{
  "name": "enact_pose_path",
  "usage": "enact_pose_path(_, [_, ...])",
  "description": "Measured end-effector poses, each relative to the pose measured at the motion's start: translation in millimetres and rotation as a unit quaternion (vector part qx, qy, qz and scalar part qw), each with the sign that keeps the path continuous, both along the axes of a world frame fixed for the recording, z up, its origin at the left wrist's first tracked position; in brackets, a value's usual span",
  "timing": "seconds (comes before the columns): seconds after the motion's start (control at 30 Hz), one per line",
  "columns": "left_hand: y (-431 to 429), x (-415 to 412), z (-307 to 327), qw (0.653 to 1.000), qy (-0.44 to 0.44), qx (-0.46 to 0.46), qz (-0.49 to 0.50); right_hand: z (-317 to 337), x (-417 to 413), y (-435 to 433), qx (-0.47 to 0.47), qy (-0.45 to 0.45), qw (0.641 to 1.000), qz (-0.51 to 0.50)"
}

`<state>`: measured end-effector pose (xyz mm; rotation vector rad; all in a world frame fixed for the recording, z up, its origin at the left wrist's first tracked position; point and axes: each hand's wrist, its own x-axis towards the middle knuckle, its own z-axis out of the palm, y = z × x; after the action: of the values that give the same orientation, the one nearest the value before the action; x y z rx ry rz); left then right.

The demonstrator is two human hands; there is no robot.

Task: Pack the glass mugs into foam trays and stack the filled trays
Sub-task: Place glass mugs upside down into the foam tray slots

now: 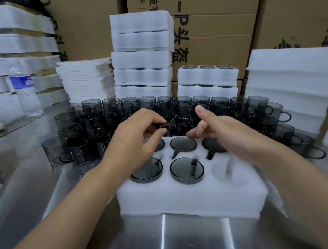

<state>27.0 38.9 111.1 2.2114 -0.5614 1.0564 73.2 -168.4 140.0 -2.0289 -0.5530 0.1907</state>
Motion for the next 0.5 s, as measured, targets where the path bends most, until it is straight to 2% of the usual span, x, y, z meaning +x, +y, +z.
enact_pose_path(0.13, [0.3,1.5,-2.1,1.0,-0.004,0.009,-0.021,-8.4,0.0,8.0,0.094,0.003,0.995,-0.03])
enact_pose_path(0.3, [-0.1,2.2,-2.1,1.0,-0.001,0.012,-0.016,-15.1,-1.8,13.5,0.094,-0.012,0.995,-0.027])
enact_pose_path(0.5, [-0.4,0.5,-1.6,1.0,-0.001,0.025,-0.015,-15.7,1.5,10.8,0.141,-0.016,0.99,-0.024])
